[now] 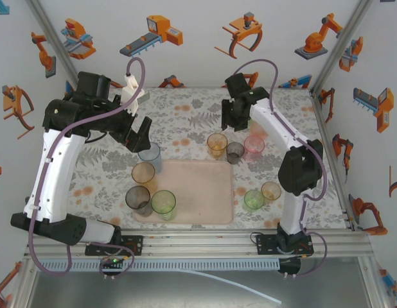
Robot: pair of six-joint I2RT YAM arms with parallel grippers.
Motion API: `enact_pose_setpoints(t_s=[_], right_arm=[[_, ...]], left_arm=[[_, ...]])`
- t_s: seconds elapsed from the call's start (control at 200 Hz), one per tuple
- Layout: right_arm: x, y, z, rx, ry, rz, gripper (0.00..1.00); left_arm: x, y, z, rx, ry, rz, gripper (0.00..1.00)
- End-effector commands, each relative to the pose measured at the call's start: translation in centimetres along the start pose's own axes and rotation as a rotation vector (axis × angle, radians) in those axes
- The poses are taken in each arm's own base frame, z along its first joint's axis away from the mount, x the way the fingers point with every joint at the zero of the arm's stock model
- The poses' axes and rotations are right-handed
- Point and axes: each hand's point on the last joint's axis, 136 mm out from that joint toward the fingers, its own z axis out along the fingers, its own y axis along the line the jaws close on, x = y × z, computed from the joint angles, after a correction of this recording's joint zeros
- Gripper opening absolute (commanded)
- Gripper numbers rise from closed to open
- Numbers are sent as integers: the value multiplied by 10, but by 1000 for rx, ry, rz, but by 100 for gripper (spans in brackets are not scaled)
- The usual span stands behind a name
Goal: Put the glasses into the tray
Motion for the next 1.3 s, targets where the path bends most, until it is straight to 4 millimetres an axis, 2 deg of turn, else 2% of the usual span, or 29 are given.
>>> enact_pose_setpoints(t_s=[0.0,0.205,0.486,0.761,1.082,1.292], right_arm=[[-7,3,4,-35,-9,-31,46],[4,9,16,-75,32,-118,45],[15,9,31,-90,74,-155,46],[23,8,47,-90,105,-171,42],[25,7,58,-91,109,-199,40],[25,9,72,-91,118,-202,37]], left_arm=[[0,-3,-9,-20,-24,4,97],[5,-3,-9,-22,-8,1,97],[6,-1,-4,-11,2,-11,97],[4,2,-4,-16,4,-11,97],[4,5,-2,-18,9,-21,97],[4,7,-3,-25,10,-29,97]])
